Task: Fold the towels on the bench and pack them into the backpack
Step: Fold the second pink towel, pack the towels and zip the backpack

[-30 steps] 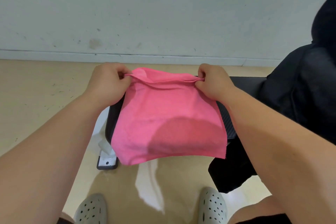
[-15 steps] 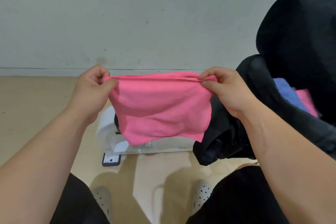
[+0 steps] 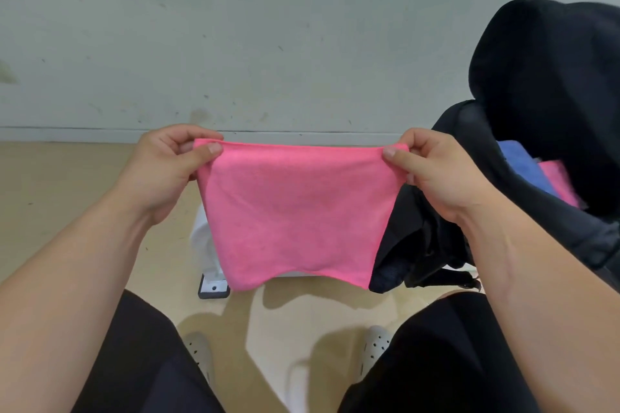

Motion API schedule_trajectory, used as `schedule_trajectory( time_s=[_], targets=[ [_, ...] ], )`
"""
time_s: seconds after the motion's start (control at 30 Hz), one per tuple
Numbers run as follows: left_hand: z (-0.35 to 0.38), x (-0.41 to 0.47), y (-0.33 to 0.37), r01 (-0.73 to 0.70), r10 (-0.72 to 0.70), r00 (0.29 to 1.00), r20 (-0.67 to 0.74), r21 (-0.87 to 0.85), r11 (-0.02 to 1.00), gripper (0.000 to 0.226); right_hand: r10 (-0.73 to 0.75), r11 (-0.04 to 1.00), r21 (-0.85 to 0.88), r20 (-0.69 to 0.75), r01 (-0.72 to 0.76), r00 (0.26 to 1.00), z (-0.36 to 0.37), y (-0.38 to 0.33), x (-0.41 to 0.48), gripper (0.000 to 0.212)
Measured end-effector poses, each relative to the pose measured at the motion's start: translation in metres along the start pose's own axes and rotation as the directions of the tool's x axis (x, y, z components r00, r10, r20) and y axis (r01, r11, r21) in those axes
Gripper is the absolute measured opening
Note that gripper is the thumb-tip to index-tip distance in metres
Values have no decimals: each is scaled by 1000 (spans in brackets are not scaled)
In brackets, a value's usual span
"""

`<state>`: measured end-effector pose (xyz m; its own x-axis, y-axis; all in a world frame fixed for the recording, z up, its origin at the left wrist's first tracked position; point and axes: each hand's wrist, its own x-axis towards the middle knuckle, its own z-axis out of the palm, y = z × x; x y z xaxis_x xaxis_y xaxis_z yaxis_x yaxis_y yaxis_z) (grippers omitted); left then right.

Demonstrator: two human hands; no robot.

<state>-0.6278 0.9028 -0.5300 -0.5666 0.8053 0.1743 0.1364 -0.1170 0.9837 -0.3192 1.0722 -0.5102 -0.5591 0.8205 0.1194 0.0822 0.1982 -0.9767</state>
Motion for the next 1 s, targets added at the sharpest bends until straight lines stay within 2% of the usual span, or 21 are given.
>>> schedule_trajectory(
  time_s=[0.07,0.13,0.23,0.3,0.37,0.43,0.47,0.57,0.63,0.7,0.77,0.83,1.0],
  targets=[
    [-5,-1,1,46,-44,998,36,-47,998,12,59,997,45,62,-62,996,-1,-1,0,17],
    [-11,1,4,107,-103,988,115,-28,994,20,161,984,45,179,-172,971,-5,-3,2,12],
    [-17,11,-1,176,-217,967,133,265,948,16,328,940,-183,266,-286,906,-8,-1,14,28],
    [-19,22,-11,214,-302,945,123,464,860,10,372,869,-428,238,-247,897,-3,4,27,23],
    [-17,29,-25,223,-361,925,114,606,763,3,360,738,-658,198,-149,911,5,13,39,14],
    [-13,38,-38,228,-375,923,84,666,710,5,341,639,-764,181,-86,923,15,25,52,8],
    [-9,42,-45,236,-369,927,65,664,710,7,330,623,-778,167,-82,929,19,33,59,7],
    [2,57,-60,262,-300,952,-54,648,715,6,313,648,-743,61,-166,948,25,59,80,8],
    [11,69,-68,317,-293,946,-139,589,744,7,351,722,-635,-8,-276,936,29,71,92,10],
    [22,79,-75,414,-382,910,-163,403,816,12,424,802,-441,-56,-403,904,33,79,104,13],
    [32,91,-80,501,-485,865,-130,176,847,15,482,830,-270,-91,-488,871,37,86,116,13],
    [40,106,-87,527,-517,848,-121,75,847,17,494,839,-194,-122,-509,861,42,94,129,11],
    [49,146,-102,477,-467,877,-111,102,873,12,420,872,-206,-152,-445,895,45,110,168,14]
  ],
)
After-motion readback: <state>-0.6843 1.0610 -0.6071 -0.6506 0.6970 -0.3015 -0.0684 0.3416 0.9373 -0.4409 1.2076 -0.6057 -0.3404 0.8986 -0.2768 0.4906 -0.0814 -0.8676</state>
